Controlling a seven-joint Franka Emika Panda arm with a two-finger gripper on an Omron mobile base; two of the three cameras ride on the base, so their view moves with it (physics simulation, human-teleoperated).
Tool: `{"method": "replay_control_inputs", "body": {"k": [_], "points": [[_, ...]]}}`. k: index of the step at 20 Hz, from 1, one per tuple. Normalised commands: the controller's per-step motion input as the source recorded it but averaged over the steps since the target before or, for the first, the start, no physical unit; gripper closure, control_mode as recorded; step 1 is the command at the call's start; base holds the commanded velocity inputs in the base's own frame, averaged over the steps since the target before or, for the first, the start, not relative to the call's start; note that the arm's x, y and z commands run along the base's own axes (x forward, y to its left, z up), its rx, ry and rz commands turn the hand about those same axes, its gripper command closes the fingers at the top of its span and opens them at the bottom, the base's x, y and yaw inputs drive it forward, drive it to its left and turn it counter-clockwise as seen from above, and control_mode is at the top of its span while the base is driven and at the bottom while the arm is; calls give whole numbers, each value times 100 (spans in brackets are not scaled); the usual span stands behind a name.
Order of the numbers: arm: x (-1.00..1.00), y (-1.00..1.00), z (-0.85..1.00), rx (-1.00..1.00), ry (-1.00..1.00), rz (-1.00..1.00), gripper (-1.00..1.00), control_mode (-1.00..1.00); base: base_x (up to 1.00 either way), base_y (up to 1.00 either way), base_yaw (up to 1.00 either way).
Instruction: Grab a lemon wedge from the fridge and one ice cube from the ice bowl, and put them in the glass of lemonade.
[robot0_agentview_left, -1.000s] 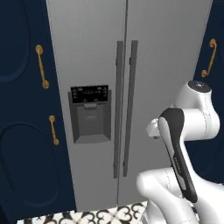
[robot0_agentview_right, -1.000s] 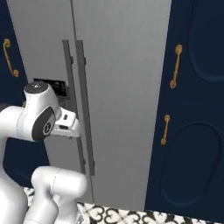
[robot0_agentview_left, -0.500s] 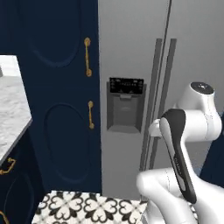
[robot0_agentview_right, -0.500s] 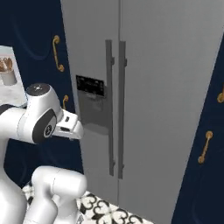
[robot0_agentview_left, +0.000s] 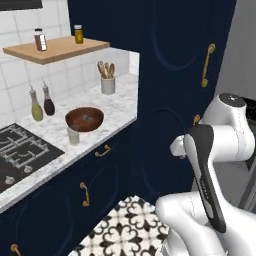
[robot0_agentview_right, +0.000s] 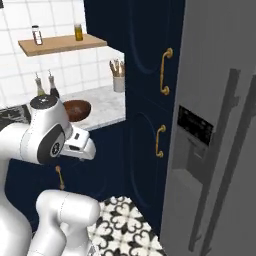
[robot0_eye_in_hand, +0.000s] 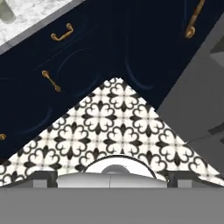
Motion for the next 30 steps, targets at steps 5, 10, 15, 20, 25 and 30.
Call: {"method": "replay_control_inputs", "body": {"k": [5, 10, 15, 20, 25, 30], "points": [[0, 0, 0, 0, 0, 0, -100, 100, 77, 5, 68], [0, 0, 0, 0, 0, 0, -100, 100, 88, -6, 17], [0, 0, 0, 0, 0, 0, -100, 100, 100, -10, 21], [0, 0, 0, 0, 0, 0, -100, 100, 98, -21, 24], [72, -1, -74, 3, 2, 18, -100, -100, 18, -4, 5], [100, 0, -26, 1, 4, 19, -100, -100, 0, 0, 0]]}}
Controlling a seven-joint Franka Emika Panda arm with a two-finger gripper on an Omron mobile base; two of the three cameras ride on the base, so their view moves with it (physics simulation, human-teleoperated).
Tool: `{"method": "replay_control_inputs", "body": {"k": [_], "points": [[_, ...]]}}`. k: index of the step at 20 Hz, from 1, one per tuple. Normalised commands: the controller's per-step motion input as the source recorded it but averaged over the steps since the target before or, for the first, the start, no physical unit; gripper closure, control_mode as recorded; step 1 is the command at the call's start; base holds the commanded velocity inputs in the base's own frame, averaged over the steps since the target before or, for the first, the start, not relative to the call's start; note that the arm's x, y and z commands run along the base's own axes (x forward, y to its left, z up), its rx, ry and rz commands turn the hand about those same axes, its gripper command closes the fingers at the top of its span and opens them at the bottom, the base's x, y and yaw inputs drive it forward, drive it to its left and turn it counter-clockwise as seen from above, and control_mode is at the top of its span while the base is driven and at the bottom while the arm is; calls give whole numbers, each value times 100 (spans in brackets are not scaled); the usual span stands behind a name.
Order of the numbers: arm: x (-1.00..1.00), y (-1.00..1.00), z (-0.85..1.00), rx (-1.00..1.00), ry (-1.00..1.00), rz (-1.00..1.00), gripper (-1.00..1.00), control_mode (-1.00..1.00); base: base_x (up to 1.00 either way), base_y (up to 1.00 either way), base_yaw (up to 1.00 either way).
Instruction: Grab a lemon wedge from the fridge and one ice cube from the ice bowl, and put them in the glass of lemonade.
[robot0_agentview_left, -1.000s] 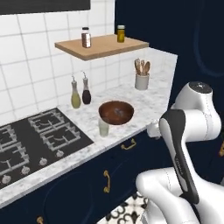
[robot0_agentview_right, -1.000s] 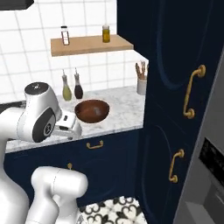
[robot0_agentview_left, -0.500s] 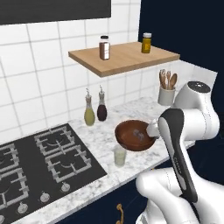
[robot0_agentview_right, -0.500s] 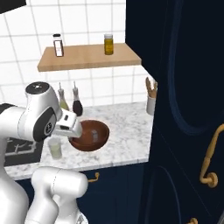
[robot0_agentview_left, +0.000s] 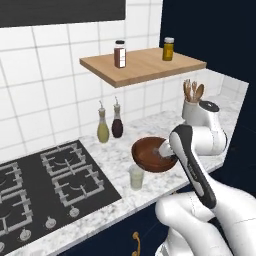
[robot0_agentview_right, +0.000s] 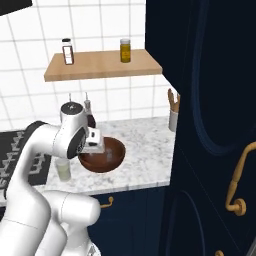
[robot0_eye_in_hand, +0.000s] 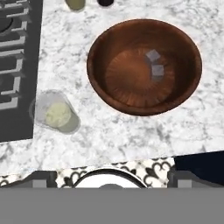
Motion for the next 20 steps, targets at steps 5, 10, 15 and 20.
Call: {"method": "replay_control_inputs", "body": {"k": [5, 10, 15, 20], "points": [[96, 3, -12, -12, 16, 9, -100, -100, 0, 0, 0], [56, -1, -82, -3, 17, 0, -100, -100, 0, 0, 0], [51, 0, -44, 0, 2, 0, -100, -100, 0, 0, 0], [43, -1, -2, 0, 0, 0, -100, -100, 0, 0, 0]]}}
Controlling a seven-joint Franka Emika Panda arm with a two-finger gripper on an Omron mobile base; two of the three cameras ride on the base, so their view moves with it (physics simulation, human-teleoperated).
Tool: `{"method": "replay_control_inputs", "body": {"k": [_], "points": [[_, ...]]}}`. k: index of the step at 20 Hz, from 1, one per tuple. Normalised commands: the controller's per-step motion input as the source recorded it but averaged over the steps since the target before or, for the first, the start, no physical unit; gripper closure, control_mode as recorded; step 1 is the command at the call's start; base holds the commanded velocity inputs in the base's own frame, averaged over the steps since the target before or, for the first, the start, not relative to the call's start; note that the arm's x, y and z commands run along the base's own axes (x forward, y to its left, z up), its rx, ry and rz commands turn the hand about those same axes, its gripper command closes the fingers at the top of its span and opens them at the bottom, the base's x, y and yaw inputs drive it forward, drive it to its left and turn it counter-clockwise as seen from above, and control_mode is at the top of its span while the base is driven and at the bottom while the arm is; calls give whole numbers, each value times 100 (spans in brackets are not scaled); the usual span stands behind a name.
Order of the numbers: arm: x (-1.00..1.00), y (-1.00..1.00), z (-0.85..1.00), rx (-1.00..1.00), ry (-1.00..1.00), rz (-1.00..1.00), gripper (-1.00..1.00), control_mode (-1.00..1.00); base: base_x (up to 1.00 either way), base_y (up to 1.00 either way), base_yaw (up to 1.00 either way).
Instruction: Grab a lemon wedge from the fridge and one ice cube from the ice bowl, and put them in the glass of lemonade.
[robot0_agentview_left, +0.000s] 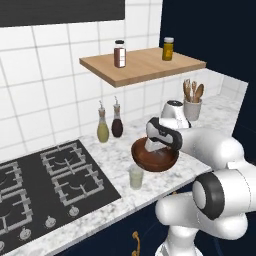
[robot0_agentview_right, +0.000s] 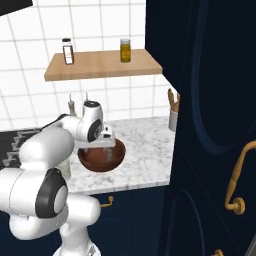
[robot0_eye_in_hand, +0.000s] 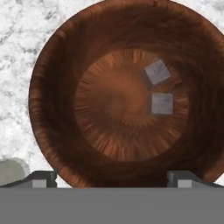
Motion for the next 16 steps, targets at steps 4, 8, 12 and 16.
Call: {"method": "replay_control_inputs", "body": {"k": [4, 8, 12, 16], "points": [[39, 0, -11, -3, 0, -2, -100, -100, 0, 0, 0], [23, 0, -11, -2, 0, -8, -100, -100, 0, 0, 0], [7, 0, -9, 0, 0, -6, -100, -100, 0, 0, 0], [0, -4, -14, 0, -4, -5, -100, -100, 0, 0, 0]]}}
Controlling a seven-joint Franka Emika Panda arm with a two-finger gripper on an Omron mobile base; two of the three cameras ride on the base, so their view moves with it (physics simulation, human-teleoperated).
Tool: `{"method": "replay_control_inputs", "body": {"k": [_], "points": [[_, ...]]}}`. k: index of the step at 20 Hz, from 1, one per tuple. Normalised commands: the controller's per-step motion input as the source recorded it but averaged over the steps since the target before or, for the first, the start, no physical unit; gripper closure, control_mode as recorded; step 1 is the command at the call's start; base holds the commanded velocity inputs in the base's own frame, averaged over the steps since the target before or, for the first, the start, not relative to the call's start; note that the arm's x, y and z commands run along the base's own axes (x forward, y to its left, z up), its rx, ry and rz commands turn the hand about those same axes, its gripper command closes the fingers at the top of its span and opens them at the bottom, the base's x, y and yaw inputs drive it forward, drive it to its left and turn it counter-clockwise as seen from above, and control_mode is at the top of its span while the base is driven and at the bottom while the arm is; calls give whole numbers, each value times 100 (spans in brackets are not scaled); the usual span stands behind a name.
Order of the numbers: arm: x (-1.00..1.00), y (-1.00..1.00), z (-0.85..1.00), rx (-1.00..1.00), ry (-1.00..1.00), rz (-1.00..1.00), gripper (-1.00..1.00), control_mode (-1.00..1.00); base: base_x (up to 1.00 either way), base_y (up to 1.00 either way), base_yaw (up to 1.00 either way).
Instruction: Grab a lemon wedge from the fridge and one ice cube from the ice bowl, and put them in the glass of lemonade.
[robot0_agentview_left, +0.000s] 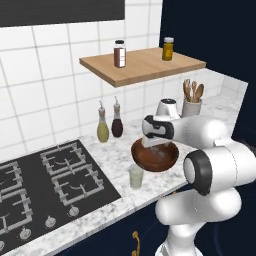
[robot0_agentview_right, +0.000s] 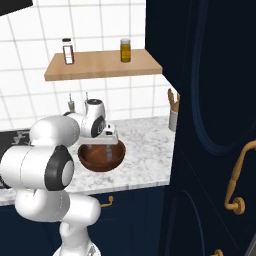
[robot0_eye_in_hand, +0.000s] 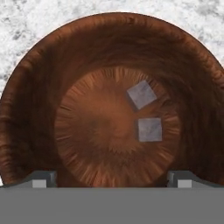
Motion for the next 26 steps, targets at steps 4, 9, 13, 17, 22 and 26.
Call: {"method": "replay_control_inputs", "body": {"k": [4, 9, 13, 17, 22, 26], "points": [[24, -5, -17, 0, -1, -1, -100, -100, 0, 0, 0], [26, -9, -26, 0, 0, 0, -100, -100, 0, 0, 0], [12, -18, -24, 0, 0, 0, -100, -100, 0, 0, 0], [4, -5, -21, 0, 0, 0, -100, -100, 0, 0, 0], [24, 0, -38, 0, 0, 0, -100, -100, 0, 0, 0], [1, 0, -35, 0, 0, 0, -100, -100, 0, 0, 0]]}}
